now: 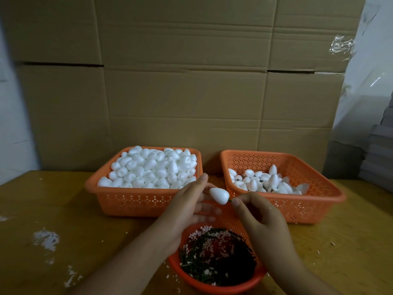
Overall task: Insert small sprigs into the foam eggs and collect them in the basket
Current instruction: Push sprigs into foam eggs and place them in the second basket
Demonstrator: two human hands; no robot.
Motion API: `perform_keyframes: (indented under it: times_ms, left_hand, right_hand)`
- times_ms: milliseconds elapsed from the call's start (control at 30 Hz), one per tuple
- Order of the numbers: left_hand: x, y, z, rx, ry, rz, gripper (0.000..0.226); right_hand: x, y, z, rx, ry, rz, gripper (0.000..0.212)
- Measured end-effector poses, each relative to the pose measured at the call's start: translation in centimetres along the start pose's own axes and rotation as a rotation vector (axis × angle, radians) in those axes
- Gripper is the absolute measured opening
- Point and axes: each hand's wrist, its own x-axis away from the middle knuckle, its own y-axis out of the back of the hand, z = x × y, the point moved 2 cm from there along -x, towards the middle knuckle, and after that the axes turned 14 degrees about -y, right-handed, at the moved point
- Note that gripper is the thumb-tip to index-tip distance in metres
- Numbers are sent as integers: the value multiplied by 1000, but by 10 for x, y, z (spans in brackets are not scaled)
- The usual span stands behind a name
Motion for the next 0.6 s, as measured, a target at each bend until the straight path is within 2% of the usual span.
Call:
perform_keyframes:
  times_ms: [100, 267, 433, 533, 600]
  left_hand:
    - [1, 0, -1, 7, -10, 23, 61]
    - [4, -2, -4, 2, -34, 66, 32]
    - [8, -2, -4, -8, -50, 102, 15]
    - [8, -2, -5, -26, -57, 112, 21]
    - [8, -2, -5, -19, -59, 100, 23]
  right_hand:
    - [-1, 1, -2, -12, -3, 3, 21]
    - [-1, 0, -3, -42, -22, 16, 25]
    - [-2, 1, -4, -39, -33, -6, 27]
    - [-2, 1, -4, -40, -32, -5, 23]
    - [-2, 1, -5, -64, -31, 1, 12]
